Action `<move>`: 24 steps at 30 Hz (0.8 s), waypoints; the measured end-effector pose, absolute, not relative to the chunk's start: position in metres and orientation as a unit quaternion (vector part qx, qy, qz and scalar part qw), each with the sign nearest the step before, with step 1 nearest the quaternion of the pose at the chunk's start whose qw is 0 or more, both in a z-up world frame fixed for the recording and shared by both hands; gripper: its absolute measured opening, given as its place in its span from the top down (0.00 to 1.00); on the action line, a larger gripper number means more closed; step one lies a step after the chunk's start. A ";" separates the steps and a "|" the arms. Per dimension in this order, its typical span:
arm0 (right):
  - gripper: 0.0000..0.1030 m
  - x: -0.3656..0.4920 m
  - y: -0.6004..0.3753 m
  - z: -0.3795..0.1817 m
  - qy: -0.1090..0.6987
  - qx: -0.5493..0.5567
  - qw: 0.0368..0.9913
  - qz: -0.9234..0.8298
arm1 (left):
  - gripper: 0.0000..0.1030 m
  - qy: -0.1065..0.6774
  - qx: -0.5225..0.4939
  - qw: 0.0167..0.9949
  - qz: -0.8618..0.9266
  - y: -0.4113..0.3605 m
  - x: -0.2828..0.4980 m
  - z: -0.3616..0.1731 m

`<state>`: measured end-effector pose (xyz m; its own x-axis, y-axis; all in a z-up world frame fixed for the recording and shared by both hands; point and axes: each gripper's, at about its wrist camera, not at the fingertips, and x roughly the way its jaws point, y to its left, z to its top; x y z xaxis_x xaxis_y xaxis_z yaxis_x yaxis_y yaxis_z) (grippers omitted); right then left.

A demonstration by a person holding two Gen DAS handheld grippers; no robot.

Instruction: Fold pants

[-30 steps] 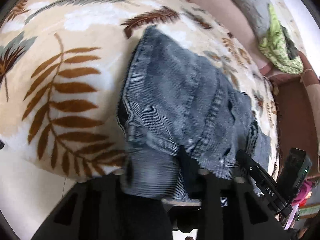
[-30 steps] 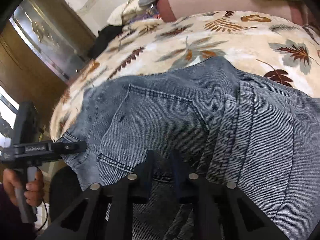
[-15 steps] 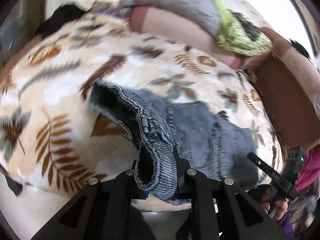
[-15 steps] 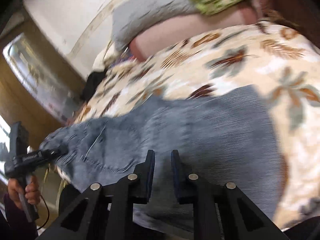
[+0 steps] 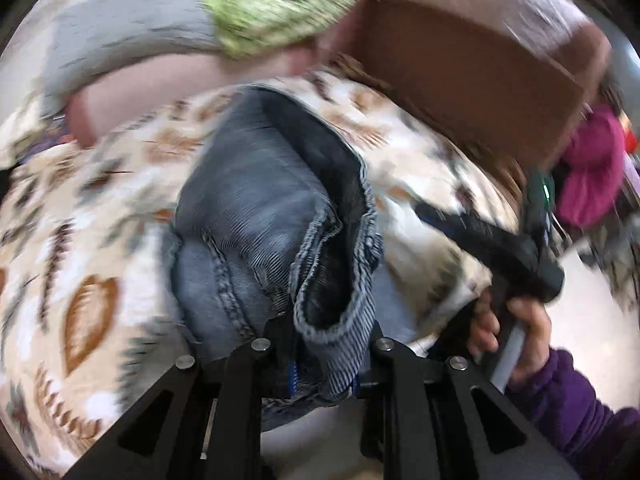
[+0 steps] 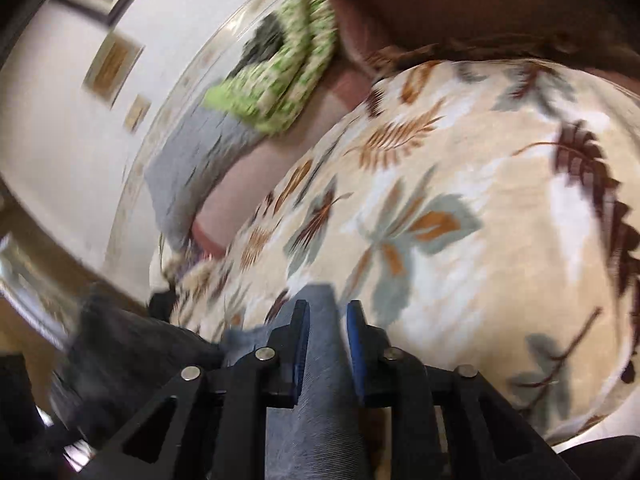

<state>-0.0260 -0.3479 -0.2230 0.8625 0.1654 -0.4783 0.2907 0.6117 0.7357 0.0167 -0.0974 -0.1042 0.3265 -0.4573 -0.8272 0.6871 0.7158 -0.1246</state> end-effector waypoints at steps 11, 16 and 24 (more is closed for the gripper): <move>0.72 -0.035 -0.373 -0.240 0.280 0.489 0.825 -0.040 | 0.50 0.500 0.003 0.785 -0.365 -0.076 0.047 -0.107; 0.32 -0.026 -0.365 -0.244 0.279 0.525 0.804 0.028 | 0.50 0.488 0.001 0.802 -0.345 -0.060 0.054 -0.102; 0.21 -0.012 -0.338 -0.244 0.349 0.463 0.815 0.019 | 0.50 0.531 0.022 0.783 -0.322 -0.044 0.045 -0.156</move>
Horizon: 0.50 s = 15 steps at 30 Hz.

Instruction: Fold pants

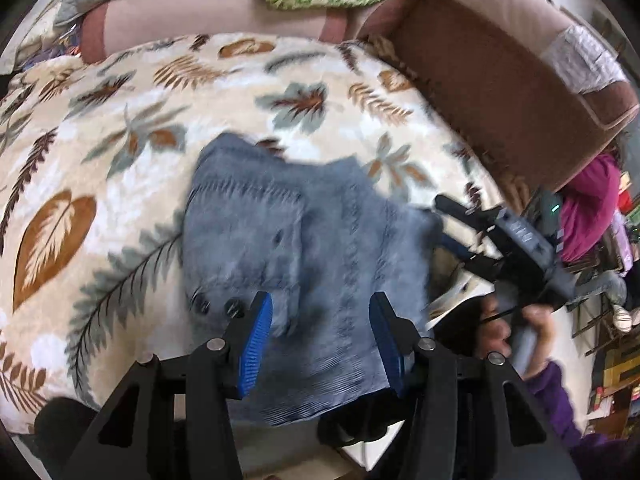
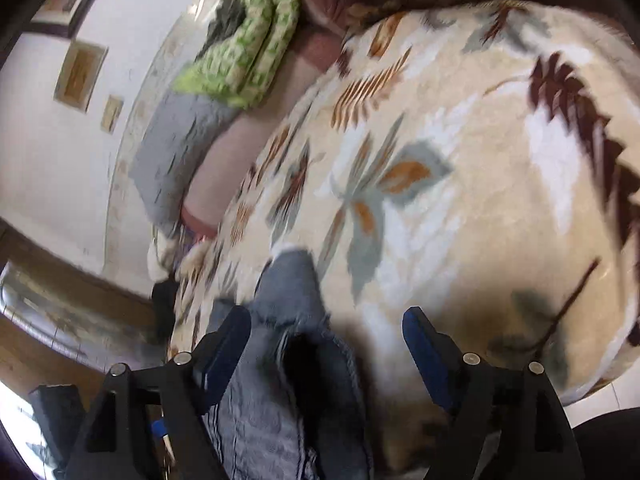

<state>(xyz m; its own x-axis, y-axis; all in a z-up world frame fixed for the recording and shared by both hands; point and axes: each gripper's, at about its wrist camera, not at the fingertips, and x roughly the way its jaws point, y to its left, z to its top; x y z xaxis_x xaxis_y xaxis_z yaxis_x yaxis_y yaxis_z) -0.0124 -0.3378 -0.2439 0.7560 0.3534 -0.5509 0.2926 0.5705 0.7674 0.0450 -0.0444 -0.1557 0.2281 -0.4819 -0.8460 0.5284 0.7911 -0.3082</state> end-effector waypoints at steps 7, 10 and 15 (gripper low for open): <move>0.80 0.010 -0.295 -0.232 0.409 0.352 0.841 0.040 | 0.50 0.557 0.029 0.768 -0.316 -0.026 0.037 -0.193; 0.94 0.027 -0.279 -0.197 0.417 0.296 0.858 0.037 | 0.50 0.556 0.020 0.766 -0.322 -0.023 0.040 -0.189; 0.94 0.059 -0.273 -0.137 0.354 0.257 0.897 0.057 | 0.50 0.546 -0.011 0.772 -0.325 -0.021 0.051 -0.179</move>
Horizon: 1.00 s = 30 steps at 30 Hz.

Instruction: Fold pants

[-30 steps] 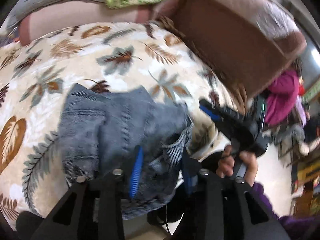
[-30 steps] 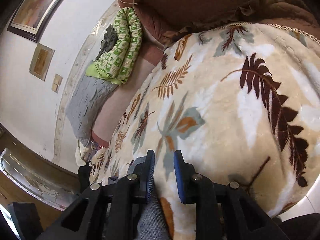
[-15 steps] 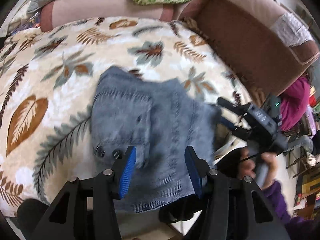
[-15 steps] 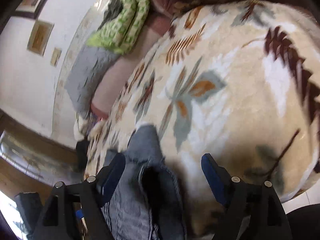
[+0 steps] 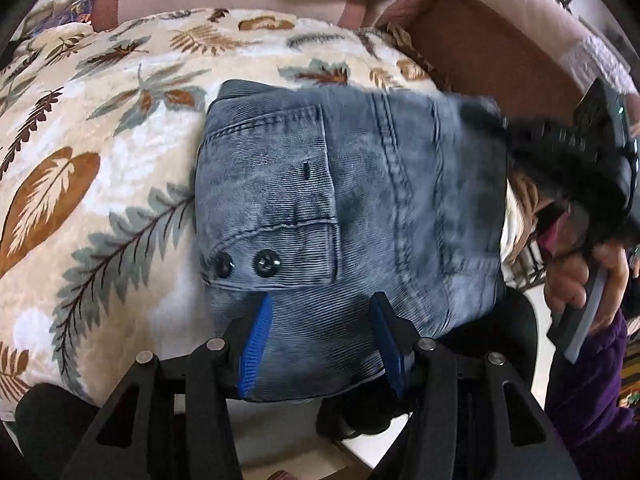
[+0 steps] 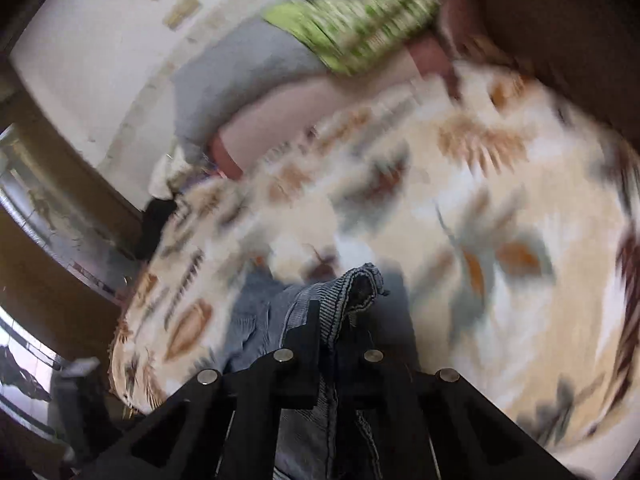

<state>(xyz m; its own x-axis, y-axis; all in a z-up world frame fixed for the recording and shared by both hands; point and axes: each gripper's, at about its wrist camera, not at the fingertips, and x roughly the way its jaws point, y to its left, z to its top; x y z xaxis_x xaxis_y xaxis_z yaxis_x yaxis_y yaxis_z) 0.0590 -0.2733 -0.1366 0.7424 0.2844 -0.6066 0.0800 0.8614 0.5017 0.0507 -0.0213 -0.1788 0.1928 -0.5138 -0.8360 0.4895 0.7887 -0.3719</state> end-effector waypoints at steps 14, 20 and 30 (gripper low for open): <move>0.63 0.075 -0.312 -0.201 0.379 0.284 0.881 -0.022 | 0.47 0.535 0.018 0.787 -0.306 -0.039 0.056 -0.179; 0.63 0.053 -0.274 -0.163 0.340 0.226 0.912 0.033 | 0.43 0.497 0.034 0.819 -0.283 -0.036 0.061 -0.160; 0.64 0.072 -0.218 -0.231 0.438 0.181 0.880 0.018 | 0.33 0.528 0.086 0.804 -0.257 -0.049 0.052 -0.203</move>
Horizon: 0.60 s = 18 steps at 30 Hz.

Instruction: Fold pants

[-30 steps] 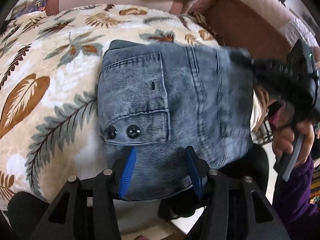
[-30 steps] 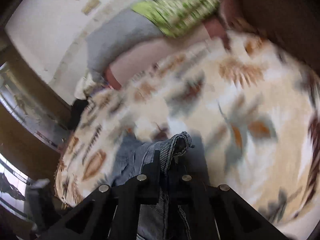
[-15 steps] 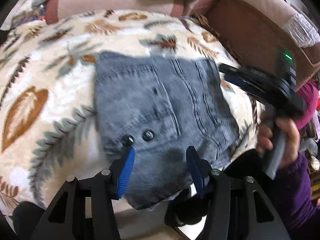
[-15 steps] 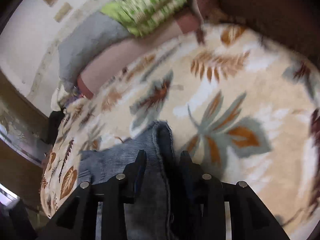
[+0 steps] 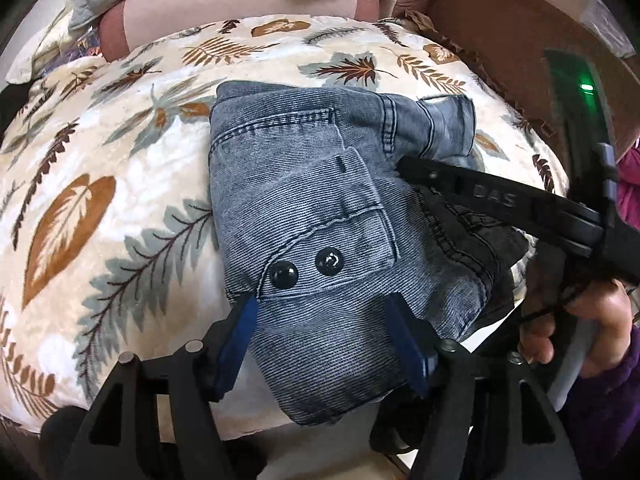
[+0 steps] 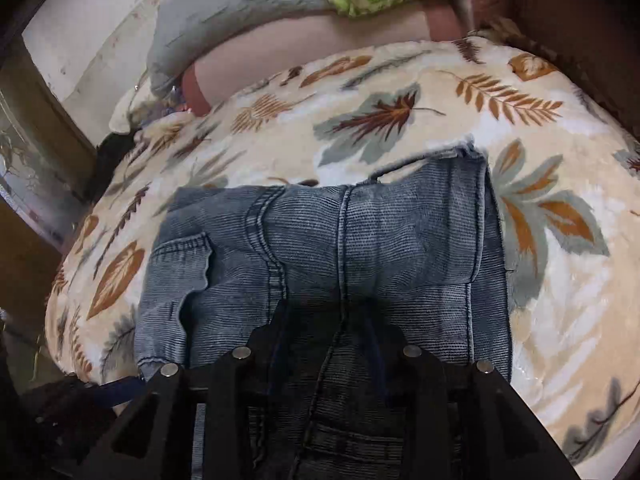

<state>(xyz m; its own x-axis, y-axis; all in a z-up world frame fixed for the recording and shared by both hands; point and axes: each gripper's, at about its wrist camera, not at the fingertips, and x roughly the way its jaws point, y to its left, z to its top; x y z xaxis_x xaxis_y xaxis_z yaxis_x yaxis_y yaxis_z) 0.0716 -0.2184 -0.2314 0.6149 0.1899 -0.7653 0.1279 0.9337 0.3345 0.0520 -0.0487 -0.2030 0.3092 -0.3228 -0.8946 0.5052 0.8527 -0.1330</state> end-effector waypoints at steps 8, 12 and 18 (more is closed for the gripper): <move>0.64 0.022 -0.237 -0.199 0.407 0.209 0.888 0.034 | 0.33 0.476 0.095 0.846 -0.222 -0.030 0.037 -0.160; 0.63 0.011 -0.226 -0.208 0.418 0.193 0.887 0.033 | 0.33 0.442 0.106 0.865 -0.210 -0.026 0.032 -0.142; 0.62 0.012 -0.205 -0.230 0.443 0.133 0.886 0.012 | 0.33 0.410 0.126 0.883 -0.191 -0.019 0.028 -0.127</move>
<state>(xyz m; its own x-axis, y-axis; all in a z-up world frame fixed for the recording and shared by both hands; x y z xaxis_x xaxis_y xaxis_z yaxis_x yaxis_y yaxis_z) 0.0121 -0.2049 -0.2298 0.6070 0.1387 -0.7825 0.0975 0.9642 0.2466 0.0284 -0.0190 -0.1273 0.5908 -0.2335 -0.7723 0.4396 0.8958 0.0654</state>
